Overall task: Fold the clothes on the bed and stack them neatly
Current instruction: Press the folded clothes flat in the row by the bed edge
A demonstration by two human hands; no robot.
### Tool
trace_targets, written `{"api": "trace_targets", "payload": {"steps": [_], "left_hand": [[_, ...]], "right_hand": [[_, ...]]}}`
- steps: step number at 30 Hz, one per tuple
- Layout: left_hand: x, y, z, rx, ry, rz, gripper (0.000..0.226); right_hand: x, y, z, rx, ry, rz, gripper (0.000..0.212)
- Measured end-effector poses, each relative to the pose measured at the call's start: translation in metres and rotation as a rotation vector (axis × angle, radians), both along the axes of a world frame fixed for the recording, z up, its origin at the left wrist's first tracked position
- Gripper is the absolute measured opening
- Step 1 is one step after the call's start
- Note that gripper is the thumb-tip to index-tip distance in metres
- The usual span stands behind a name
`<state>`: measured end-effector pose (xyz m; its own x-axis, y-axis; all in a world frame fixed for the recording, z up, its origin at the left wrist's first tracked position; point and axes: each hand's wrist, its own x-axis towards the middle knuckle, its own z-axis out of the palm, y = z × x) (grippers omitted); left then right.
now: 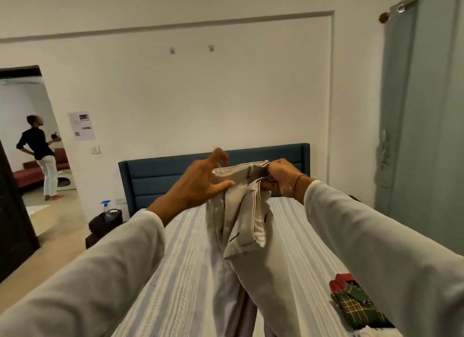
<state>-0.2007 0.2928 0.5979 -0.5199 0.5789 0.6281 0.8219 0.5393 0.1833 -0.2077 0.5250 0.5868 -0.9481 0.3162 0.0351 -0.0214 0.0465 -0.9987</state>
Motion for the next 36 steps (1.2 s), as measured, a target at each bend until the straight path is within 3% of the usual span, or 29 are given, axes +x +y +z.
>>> {"api": "trace_targets", "payload": {"steps": [3, 5, 8, 11, 14, 16, 18, 21, 25, 29, 32, 36], "left_hand": [[0.002, 0.009, -0.02, -0.175, -0.005, -0.017, 0.026], [0.002, 0.015, -0.035, -0.268, -0.018, 0.012, 0.03], [0.006, 0.024, -0.057, -0.28, -0.052, -0.001, 0.041], [0.014, 0.035, -0.076, -0.206, -0.074, -0.017, 0.034], [0.017, 0.045, -0.092, -0.105, -0.02, 0.105, 0.067], [0.017, 0.053, -0.102, -0.155, 0.059, 0.245, 0.098], [0.017, 0.062, -0.113, -0.234, 0.134, 0.383, 0.109], [0.014, 0.066, -0.125, -0.291, 0.165, 0.511, 0.091], [0.005, 0.049, -0.122, -0.231, 0.126, 0.488, 0.06], [-0.01, 0.024, -0.095, -0.081, -0.081, 0.352, 0.037], [-0.019, 0.008, -0.073, -0.109, -0.179, 0.291, 0.035], [-0.02, -0.002, -0.054, -0.176, -0.219, 0.147, 0.037]], "right_hand": [[-0.01, 0.009, -0.004, -0.101, -0.034, -0.05, 0.024], [-0.017, 0.014, -0.009, -0.094, -0.037, -0.098, 0.028], [-0.021, 0.018, -0.015, -0.101, -0.017, -0.138, 0.022], [-0.022, 0.021, -0.019, -0.187, 0.02, -0.093, 0.024], [-0.02, 0.021, -0.02, -0.181, 0.018, -0.162, 0.02], [-0.019, 0.021, -0.019, -0.239, 0.043, -0.138, 0.015], [-0.018, 0.02, -0.019, -0.222, 0.048, -0.115, 0.019], [-0.02, 0.022, -0.024, -0.025, -0.021, -0.219, 0.019], [-0.009, 0.031, -0.02, -0.013, -0.056, -0.152, 0.019], [0.008, 0.058, -0.021, 0.409, -0.044, 0.097, 0.026], [0.014, 0.07, -0.022, 0.523, -0.081, 0.281, 0.041], [0.011, 0.074, -0.024, 0.532, -0.048, 0.346, 0.049]]}}
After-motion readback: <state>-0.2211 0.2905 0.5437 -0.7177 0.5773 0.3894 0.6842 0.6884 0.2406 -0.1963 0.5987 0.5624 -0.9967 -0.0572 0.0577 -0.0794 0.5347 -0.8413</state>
